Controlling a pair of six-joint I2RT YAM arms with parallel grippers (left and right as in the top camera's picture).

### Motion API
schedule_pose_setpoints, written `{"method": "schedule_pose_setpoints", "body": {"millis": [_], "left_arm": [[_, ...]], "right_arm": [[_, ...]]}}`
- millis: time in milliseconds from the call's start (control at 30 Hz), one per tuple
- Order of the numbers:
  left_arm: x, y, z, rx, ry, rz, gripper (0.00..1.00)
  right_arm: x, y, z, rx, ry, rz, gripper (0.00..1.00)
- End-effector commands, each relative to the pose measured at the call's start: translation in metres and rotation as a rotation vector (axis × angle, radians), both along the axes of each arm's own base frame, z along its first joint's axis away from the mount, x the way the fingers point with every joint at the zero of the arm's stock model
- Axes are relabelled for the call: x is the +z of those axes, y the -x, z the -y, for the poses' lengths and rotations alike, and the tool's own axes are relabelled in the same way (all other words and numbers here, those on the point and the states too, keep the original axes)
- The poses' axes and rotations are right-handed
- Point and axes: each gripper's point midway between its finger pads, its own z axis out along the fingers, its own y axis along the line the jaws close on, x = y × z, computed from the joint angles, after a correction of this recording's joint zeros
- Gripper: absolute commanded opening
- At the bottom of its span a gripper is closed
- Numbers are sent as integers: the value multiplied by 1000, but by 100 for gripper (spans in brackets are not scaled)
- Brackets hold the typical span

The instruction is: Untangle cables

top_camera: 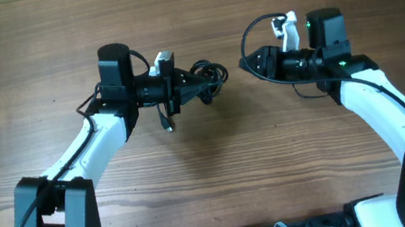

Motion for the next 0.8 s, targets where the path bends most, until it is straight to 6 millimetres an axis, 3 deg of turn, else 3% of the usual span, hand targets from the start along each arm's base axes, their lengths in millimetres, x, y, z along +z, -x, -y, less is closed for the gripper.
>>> {"method": "schedule_pose_setpoints", "body": {"millis": [0,167,333,433,467,500,633,767], "left_arm": [[5,-10,-1,68,-9,-71,4],[8,-12,1,98,8,-180,4],[21,-7,19,69,38,-173,4],[19,0,32,53,29,-183,4],[19,1,34,52,26,-180,4],[18,-1,34,56,19,-137,4],[-3,-26,24,180,-96,42,4],[-53,-53,-21,378,-361,73,4]], "right_arm": [[17,22,-18,48,-139,-125,53],[-9,37,-48,87,-101,-225,52],[-20,22,-63,71,-110,-209,48],[-10,9,-65,58,-134,-139,24],[-4,10,-68,77,-157,-128,11],[4,14,-71,111,-187,-119,4],[43,29,-66,180,-262,-78,5],[60,42,-44,191,-297,-99,4]]}}
